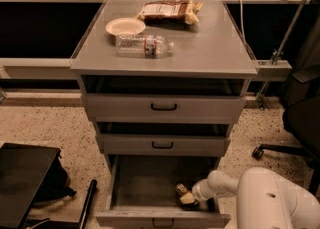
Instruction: Place orange can into bottom drawer
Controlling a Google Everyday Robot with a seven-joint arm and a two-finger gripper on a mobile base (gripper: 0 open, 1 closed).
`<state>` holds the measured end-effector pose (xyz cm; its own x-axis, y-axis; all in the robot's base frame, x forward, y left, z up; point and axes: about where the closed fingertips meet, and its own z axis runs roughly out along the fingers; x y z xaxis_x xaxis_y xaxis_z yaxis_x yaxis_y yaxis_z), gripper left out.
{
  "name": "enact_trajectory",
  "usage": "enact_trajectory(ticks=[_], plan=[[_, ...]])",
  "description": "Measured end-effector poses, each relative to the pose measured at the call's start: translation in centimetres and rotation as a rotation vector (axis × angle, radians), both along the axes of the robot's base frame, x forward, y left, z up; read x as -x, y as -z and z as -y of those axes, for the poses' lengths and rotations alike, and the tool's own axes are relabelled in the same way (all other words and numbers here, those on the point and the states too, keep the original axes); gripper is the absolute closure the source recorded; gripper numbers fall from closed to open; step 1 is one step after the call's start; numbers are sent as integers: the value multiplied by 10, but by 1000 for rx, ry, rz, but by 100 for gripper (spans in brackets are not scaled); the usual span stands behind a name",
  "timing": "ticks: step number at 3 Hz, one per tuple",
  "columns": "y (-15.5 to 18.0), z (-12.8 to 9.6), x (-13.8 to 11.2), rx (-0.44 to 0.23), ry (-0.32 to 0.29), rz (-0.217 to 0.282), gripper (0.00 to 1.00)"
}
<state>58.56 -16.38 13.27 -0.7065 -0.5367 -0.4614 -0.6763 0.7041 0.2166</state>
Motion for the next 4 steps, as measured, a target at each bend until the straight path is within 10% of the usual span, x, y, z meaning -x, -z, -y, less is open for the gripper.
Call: enact_trajectory(ticks=[4], plan=[[0,0,0,0,0,0,0]])
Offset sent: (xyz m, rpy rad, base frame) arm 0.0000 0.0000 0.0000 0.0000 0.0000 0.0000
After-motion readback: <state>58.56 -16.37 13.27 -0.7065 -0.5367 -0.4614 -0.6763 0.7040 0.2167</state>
